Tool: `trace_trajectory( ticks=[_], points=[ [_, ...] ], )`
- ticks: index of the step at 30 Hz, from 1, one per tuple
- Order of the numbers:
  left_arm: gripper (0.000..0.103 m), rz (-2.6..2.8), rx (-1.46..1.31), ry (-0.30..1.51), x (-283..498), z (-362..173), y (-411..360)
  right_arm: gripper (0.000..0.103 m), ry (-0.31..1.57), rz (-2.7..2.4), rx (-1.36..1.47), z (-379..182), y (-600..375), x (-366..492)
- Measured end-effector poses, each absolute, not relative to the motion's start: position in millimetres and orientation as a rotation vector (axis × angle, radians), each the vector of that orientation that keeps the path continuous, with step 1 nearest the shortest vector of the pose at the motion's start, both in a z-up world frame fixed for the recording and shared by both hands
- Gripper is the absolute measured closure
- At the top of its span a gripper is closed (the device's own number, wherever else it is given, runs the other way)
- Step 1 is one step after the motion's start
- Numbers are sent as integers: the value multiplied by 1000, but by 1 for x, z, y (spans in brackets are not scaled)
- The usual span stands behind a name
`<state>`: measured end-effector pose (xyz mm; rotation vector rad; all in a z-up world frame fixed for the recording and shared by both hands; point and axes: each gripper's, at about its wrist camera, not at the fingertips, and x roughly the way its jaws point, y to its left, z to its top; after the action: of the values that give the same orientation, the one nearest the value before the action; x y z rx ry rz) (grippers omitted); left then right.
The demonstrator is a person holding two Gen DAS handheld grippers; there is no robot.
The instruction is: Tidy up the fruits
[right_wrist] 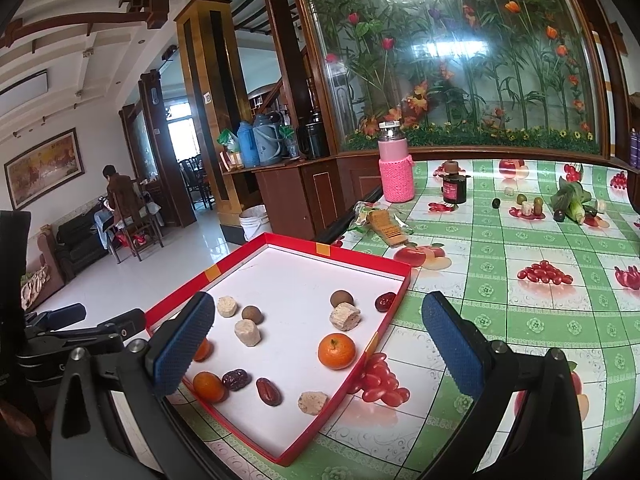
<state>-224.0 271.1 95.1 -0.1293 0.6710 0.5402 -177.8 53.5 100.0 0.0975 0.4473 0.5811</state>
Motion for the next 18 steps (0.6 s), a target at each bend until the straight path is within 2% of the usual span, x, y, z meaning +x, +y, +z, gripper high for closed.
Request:
trace_trajectory(
  ticks=[18],
  points=[
    [0,500,-98,681,-218,100,250,0,440,574,140,99,39,-174]
  ],
)
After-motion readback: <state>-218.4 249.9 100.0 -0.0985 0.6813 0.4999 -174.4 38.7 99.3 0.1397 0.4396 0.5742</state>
